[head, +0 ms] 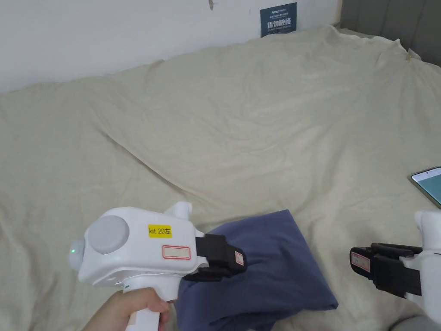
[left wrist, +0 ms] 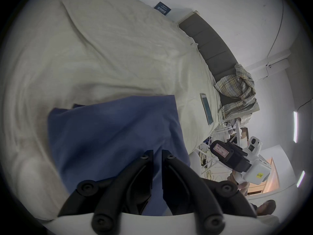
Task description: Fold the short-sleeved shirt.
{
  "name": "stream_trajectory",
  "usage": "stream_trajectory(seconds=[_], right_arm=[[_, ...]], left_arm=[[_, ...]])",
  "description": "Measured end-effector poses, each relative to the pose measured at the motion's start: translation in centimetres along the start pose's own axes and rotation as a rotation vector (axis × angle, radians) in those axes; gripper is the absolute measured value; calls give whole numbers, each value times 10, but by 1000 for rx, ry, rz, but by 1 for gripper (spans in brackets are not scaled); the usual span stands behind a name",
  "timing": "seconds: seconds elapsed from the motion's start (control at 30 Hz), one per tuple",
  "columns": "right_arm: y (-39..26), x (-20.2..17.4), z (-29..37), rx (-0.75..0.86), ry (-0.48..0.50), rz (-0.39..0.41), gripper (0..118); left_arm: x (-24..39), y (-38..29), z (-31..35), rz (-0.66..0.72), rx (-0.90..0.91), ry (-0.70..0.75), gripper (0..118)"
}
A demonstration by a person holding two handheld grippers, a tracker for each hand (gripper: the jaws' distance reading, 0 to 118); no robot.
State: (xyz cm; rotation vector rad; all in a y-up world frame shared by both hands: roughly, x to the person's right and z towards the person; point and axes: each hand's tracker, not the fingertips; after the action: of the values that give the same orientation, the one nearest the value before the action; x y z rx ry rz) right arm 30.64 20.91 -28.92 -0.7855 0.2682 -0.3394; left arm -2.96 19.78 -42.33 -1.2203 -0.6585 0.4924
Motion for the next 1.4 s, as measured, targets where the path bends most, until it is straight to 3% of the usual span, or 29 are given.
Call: stream_trajectory(seconds=[0.13, 0.2, 0.27, 0.37, 0.53, 0.7, 0.87, 1.03, 1.17, 1.23, 1.3, 1.33, 1.4], right_arm=[[-3, 8, 4, 7, -13, -17, 0], [-4, 12, 10, 16, -18, -31, 0], [-5, 16, 16, 22, -28, -43, 0], [-6, 20, 23, 26, -46, -43, 0], [-5, 21, 25, 31, -61, -46, 0], [1, 4, 14, 20, -35, -18, 0], [6, -26, -5, -13, 19, 53, 0], [12, -65, -37, -27, 36, 154, 0], [13, -96, -66, -6, 22, 194, 0], [11, -105, -81, -12, 45, 190, 0], [2, -113, -99, -55, 8, 246, 0], [-3, -117, -107, -73, -29, 281, 0], [-16, -117, -121, -97, -78, 279, 0]], left_arm=[[18, 7, -39, -27, -15, 9, 11], [29, 7, -63, -71, -53, 93, 11], [34, 4, -80, -50, -88, 23, 11], [51, 1, -96, -97, -104, 29, 11], [61, -3, -89, -103, -95, -39, 11], [58, -12, -57, -140, -57, -7, 11], [21, -26, 13, -19, 71, -110, 11], [-37, -52, 81, 110, 190, -58, 11], [-71, -71, 106, 145, 239, 101, 11], [-87, -75, 108, 217, 227, 39, 11], [-101, -78, 107, 265, 228, -12, 11], [-106, -77, 105, 265, 220, -13, 16], [-113, -75, 98, 287, 207, 4, 47]])
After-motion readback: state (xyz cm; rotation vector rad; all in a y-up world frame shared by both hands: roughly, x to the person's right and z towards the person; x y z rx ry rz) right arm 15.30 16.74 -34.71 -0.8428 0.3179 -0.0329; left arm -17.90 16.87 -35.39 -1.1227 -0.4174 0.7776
